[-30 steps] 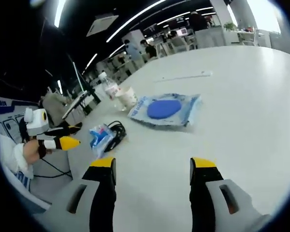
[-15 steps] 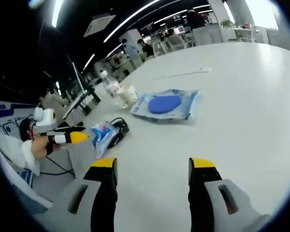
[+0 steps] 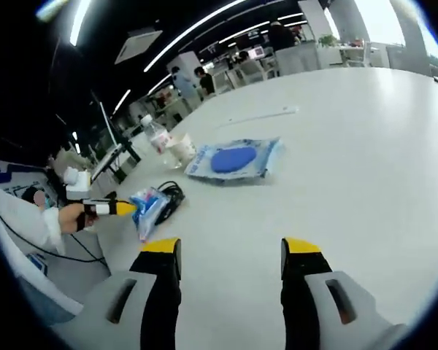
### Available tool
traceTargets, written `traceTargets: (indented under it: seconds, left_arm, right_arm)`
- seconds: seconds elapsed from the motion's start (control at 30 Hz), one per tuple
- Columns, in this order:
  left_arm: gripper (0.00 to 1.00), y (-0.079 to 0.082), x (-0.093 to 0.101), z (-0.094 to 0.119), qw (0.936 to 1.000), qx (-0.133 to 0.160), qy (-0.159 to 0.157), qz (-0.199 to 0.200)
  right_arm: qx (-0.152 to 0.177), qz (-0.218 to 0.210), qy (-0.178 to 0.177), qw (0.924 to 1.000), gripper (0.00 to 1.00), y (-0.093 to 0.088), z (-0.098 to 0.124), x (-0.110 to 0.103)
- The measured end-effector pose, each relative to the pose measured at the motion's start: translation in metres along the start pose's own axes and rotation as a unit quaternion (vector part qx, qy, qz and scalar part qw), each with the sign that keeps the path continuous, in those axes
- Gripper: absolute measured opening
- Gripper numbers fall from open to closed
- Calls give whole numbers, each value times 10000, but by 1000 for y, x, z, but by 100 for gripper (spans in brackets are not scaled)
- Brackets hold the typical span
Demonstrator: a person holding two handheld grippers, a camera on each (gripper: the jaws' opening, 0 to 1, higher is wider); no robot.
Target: Arrange the tabletop items into an orderly group along one side of the table until the central work area is clear of visible clutter.
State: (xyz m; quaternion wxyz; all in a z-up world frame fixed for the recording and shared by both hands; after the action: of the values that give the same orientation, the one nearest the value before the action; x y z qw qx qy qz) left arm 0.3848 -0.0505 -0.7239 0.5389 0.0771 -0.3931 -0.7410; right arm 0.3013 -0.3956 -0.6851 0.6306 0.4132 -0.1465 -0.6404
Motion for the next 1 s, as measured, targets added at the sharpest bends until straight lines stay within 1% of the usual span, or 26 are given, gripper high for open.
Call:
traceTargets:
  seconds: [0.03,0.1,0.17,0.2,0.23,0.27,0.3,0.33,0.4,0.5,0.57,0.67,0.8,0.9,1.0]
  left_arm:
    - [45,-3,-3,-3,10000,-72,23,-12]
    - [43,-5,-5,-6,9999,-116,14,32]
    - [40,-9,-2,-6,9996,-90,-35,283]
    - [37,-8,3,-5,9994,-33,-95,325]
    - [33,-7,2,-6,9995,-9,-54,302]
    - [28,-8,5,-6,9994,-31,-111,334]
    - [20,-10,8,-6,9993,-78,-168,330]
    - [14,-12,10,-4,9995,-124,-150,236]
    - [9,-12,11,-3,9998,-107,-87,131]
    - [0,-13,13,0,9997,-45,-94,237]
    - [0,-11,13,3,9995,55,-47,322]
    - [0,-9,15,7,9987,159,-89,470]
    - [0,-8,17,12,9969,313,-69,721]
    - [0,-8,20,14,9955,370,-94,870]
    - [0,-8,24,14,9952,374,-90,895]
  right_arm:
    - [-14,-33,-36,10000,53,-2,2,1]
    - [6,-108,-85,9999,53,-5,7,2]
    - [17,-181,-113,9998,52,-7,9,3]
    - [20,-209,-147,9997,52,-9,11,4]
    - [19,-226,-165,9996,52,-10,12,5]
    - [15,-252,-182,9995,52,-12,13,5]
    - [12,-268,-191,9995,52,-13,13,5]
    - [0,-293,-199,9994,52,-15,14,5]
    - [-11,-310,-206,9993,52,-17,15,3]
    - [-29,-325,-189,9993,51,-19,15,0]
    - [-44,-345,-145,9993,51,-21,15,-3]
    - [-63,-360,-78,9993,51,-22,13,-8]
    - [-80,-470,65,9988,52,-22,9,-17]
    - [-104,-542,198,9983,53,-21,2,-25]
    - [-202,-450,374,9981,54,-21,-6,-39]
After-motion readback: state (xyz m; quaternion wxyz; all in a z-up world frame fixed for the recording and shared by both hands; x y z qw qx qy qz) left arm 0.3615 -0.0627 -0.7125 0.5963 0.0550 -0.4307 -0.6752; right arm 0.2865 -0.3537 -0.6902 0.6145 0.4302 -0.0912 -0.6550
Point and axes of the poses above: the point that each gripper's makers call its tool centre point, and the gripper's own axes: z roughly backward along the fingers, x roughly to its right, y roughly out of its top, the point moved 3 cm from there along z, roughly backward along the fingers, and after that the axes turned 8 degrees about -y, right-handed, at the moved point
